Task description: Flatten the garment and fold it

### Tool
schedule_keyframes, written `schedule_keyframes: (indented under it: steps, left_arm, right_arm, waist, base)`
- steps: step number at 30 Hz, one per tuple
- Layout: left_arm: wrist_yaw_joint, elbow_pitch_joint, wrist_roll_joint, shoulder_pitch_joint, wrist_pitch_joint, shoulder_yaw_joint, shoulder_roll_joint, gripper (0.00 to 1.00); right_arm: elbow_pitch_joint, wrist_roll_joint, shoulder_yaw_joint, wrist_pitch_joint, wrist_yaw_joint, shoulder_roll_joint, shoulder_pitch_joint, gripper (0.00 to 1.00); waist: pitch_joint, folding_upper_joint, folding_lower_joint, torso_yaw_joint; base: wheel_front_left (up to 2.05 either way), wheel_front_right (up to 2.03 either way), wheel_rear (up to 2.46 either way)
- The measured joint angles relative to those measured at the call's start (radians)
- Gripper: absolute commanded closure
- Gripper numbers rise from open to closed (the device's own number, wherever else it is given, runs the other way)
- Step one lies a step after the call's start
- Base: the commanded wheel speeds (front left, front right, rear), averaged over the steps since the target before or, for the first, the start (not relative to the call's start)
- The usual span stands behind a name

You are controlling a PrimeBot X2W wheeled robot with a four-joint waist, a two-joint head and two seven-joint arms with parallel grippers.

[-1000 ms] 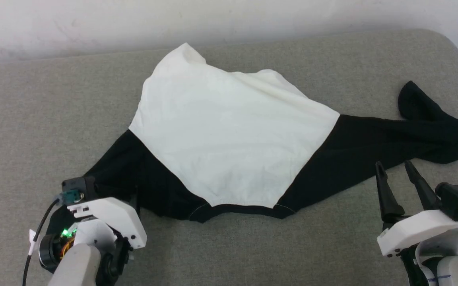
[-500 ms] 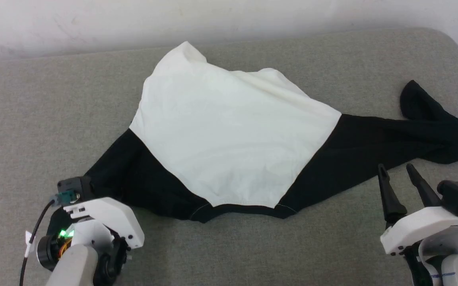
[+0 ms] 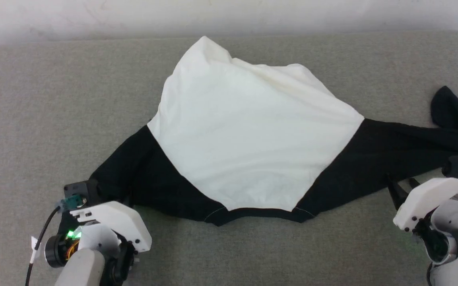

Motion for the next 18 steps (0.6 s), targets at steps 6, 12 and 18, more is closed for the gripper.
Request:
schedule_keyframes:
  steps: [6, 12, 18]
  left_arm:
    - [-0.018, 0.002, -0.004, -0.012, -0.012, -0.015, -0.008, 1.00]
    - [-0.026, 0.006, -0.006, -0.020, -0.023, -0.023, -0.014, 1.00]
    - [-0.042, -0.005, -0.013, -0.020, -0.073, -0.014, -0.012, 1.00]
  right_arm:
    - [0.074, -0.026, -0.030, 0.049, 0.000, -0.005, -0.086, 0.00]
    - [0.109, -0.026, -0.018, 0.031, 0.000, -0.007, -0.121, 1.00]
    - [0.095, -0.018, 0.001, -0.022, 0.000, -0.001, -0.103, 1.00]
  waist:
    - [0.015, 0.0001, -0.0001, 0.029]
    - [0.019, 0.0000, 0.0000, 0.042]
    - [-0.006, 0.0000, 0.0001, 0.039]
  base:
    - [0.00, 0.00, 0.00]
    - [0.00, 0.00, 0.00]
    - [0.00, 0.00, 0.00]
